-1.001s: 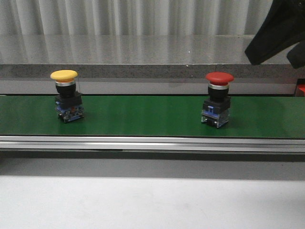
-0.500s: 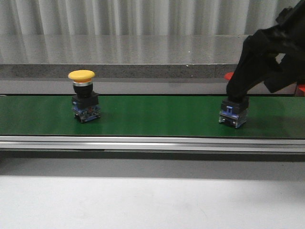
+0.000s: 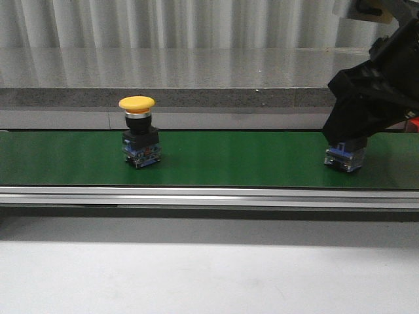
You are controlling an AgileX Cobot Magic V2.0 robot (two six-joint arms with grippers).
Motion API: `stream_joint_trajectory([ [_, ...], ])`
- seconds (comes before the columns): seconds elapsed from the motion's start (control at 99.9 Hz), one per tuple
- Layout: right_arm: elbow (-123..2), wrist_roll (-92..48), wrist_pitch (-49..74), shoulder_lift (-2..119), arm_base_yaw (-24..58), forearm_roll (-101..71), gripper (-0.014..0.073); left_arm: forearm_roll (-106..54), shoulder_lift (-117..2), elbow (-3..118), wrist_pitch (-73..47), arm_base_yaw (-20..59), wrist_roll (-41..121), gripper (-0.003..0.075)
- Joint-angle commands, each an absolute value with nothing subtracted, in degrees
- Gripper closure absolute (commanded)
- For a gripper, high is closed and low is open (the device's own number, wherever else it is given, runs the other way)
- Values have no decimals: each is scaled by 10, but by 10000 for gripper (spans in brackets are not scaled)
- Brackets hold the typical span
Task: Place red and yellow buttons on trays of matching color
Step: 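Lift the red button into the red tray and open the right gripper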
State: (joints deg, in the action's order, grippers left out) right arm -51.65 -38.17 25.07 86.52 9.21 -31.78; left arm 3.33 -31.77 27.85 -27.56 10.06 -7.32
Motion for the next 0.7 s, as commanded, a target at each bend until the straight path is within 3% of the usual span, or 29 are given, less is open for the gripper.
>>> stream_joint_trajectory([
  [0.0,-534,-389,236,844,93,-320,475,34,-318,293,-228,102,-78,741],
  [0.18,-567,-389,263,839,45,-305,480,34,-318,293,-228,102,-78,741],
  [0.51,-650,-336,226,845,-198,-307,480,34,-318,293,-228,102,-78,741],
  [0.691,-666,-317,170,891,-276,-329,480,34,-318,293,-228,102,-78,741],
])
